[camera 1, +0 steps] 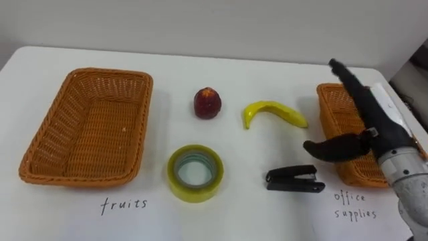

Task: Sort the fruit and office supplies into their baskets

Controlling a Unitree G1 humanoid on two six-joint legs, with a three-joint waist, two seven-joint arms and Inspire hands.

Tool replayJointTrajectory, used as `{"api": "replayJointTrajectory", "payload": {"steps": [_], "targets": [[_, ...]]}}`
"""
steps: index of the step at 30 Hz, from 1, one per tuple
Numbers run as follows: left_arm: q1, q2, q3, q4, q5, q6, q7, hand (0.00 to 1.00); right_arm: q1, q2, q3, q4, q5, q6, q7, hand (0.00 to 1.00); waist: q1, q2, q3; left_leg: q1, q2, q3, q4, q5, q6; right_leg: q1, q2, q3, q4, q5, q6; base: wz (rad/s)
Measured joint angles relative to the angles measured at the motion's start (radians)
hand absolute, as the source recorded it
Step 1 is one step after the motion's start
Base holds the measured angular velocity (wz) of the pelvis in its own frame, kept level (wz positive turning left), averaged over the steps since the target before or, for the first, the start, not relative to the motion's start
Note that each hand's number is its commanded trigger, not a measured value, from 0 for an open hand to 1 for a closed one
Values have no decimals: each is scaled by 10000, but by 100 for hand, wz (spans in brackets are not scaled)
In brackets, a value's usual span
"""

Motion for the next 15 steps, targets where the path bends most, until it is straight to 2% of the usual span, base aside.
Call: {"api": "replayJointTrajectory", "payload": {"steps": [5, 8, 12, 15], "targets": [[-158, 41, -103, 57, 4, -3, -188, 0, -10, -1, -6, 5, 89, 21, 874, 0, 204, -36, 12, 0, 27, -1, 42, 4, -7, 9, -14, -238, 0, 13, -20, 0], [-368, 97, -90, 266, 0, -1, -365, 0, -55, -1, -4, 119, 84, 26, 1443, 0, 269, -82, 20, 15, 26, -3, 43, 4, -7, 29, -17, -232, 1, 14, -21, 0], [-432, 164, -90, 280, 1, -1, -551, 0, -204, -1, -3, 473, 38, 65, 2260, 0, 296, -191, 88, 13, 24, -4, 25, 4, -7, 19, -16, -230, 0, 14, -21, 0], [-438, 194, -92, 281, 2, -1, -619, 0, -201, -1, -1, 502, 25, 248, 2762, 0, 298, -250, 128, 3, 24, -3, 5, 4, -7, -3, -12, -229, -2, 14, -21, 0]]}}
